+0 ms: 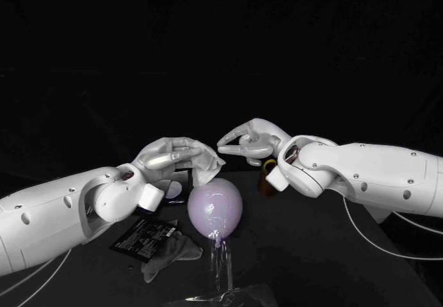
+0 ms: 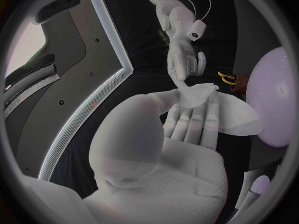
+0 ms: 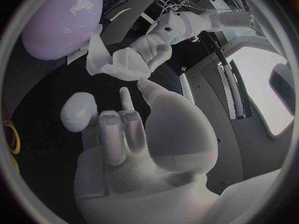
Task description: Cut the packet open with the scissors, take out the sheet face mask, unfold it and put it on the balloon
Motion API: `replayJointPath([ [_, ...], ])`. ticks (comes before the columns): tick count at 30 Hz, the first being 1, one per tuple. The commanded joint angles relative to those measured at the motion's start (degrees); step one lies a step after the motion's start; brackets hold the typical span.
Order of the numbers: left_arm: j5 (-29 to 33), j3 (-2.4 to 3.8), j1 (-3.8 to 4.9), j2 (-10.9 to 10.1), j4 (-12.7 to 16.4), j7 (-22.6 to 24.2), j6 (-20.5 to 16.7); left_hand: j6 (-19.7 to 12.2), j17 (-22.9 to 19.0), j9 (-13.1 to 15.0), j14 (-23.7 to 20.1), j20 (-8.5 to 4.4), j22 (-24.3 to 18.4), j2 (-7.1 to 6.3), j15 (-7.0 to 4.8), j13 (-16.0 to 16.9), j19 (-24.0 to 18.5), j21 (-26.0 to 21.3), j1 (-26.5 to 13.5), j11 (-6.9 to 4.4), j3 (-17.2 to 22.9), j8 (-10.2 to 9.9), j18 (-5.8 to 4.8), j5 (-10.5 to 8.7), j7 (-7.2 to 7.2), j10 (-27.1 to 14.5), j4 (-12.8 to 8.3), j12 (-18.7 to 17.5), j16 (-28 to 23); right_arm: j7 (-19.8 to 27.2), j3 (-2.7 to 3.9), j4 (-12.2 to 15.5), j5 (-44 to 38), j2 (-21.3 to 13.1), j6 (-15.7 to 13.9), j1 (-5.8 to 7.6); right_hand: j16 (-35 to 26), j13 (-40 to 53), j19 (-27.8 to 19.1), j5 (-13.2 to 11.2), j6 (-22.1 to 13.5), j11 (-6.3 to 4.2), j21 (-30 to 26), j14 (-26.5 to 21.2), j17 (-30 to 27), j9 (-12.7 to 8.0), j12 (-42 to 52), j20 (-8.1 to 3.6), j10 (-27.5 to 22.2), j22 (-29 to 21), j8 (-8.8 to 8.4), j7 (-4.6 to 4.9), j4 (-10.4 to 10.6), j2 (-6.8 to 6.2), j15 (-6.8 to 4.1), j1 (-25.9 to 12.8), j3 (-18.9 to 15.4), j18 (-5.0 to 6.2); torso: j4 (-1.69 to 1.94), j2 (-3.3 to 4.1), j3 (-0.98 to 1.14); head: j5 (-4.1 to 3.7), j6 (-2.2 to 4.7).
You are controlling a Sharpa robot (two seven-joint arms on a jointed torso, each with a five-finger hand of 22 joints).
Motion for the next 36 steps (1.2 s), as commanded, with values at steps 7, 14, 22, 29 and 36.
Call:
replayJointPath([
  [7, -4.1, 0.11, 0.03, 0.0, 0.2, 1.9, 1.1, -2.8, 0.7, 12.6, -1.0, -0.33, 0.8, -0.16, -0.10, 0.0, -0.1, 1.2, -1.6, 0.20, 3.8, 6.6, -0.31, 0.13, 3.40, -0.5, 0.1, -0.1, 1.9, 3.7, 0.06, 1.3, -15.2, 0.9, -7.4, -0.02, 0.2, 14.9, 1.6, -2.0, 1.0, 0.55, 3.1, 6.0, 15.1, -0.3, 1.4, 0.16, 6.1, 4.1, -0.77, 0.31, -3.0, 0.56, 0.55, 3.4, 2.8, -1.21, 0.05, 0.04, -0.01, -0.09, 0.13],
  [14, -6.1, 0.11, 0.03, -0.2, 0.1, 2.3, 0.6, -4.0, 1.2, 13.2, -1.1, -0.48, 1.5, -0.93, -0.20, 0.1, -0.3, 1.9, -2.5, 0.15, 6.0, 9.0, -0.39, 0.13, 3.47, 1.1, 0.2, 0.0, 3.2, 4.8, 0.06, 1.4, -20.3, 1.1, -8.3, -0.10, 0.2, 14.9, 1.6, -3.1, 1.0, 0.77, 3.8, 6.0, 15.1, -0.7, 1.4, 0.27, 6.1, 5.1, -1.62, 0.56, -4.6, -0.08, 0.70, 4.3, 4.1, -1.32, 0.04, 0.02, -0.03, 0.04, 0.05],
  [22, -6.5, 0.11, 0.03, -0.2, 0.1, 2.5, -0.3, -4.3, 1.4, 13.2, -1.2, -0.58, 1.8, -1.25, -0.25, 0.2, -0.4, 2.4, -2.9, 0.13, 6.7, 9.8, -0.41, 0.13, 3.51, 1.5, 0.1, 0.1, 3.7, 4.8, 0.06, 1.9, -23.3, 1.0, -8.5, -0.22, 0.2, 14.9, 1.7, -3.5, 0.9, 0.92, 4.2, 6.0, 15.1, -0.9, 1.4, 0.39, 6.1, 5.6, -2.07, 0.73, -5.0, -0.65, 0.84, 4.0, 4.1, -1.40, 0.02, 0.01, -0.08, 0.18, -0.14],
  [29, -6.2, 0.11, 0.03, -0.2, 0.2, 2.6, -0.7, -4.3, 1.5, 13.1, -1.2, -0.63, 1.9, -1.32, -0.27, 0.1, -0.3, 2.6, -2.9, 0.13, 6.9, 9.9, -0.38, 0.13, 3.52, 1.4, 0.1, 0.0, 3.9, 2.6, 0.05, 2.4, -24.9, 0.8, -9.4, -0.40, 0.2, 14.9, 1.7, -3.8, 1.3, 0.96, 4.4, 6.0, 15.1, -1.0, 1.4, 0.55, 6.1, 5.9, -2.39, 0.73, -4.5, -1.14, 0.97, 2.6, 3.7, -1.43, 0.01, -0.03, -0.04, 0.29, -0.23],
  [36, -6.1, 0.11, 0.03, -0.3, 0.3, 2.6, -0.3, -4.3, 1.5, 13.1, -1.2, -0.64, 2.0, -1.34, -0.27, 0.2, -0.3, 2.6, -3.0, 0.13, 6.9, 10.0, -0.38, 0.13, 3.52, 1.5, 0.1, 0.0, 3.9, -0.5, 0.05, 2.4, -25.9, 1.2, -11.2, -0.79, 0.2, 14.9, 1.8, -4.7, 1.8, 0.82, 4.7, 6.0, 15.1, -1.0, 1.4, 0.57, 6.1, 6.3, -2.56, 0.53, -3.9, -1.51, 0.89, 1.2, 3.0, -1.45, 0.07, 0.02, -0.02, 0.30, -0.29],
])
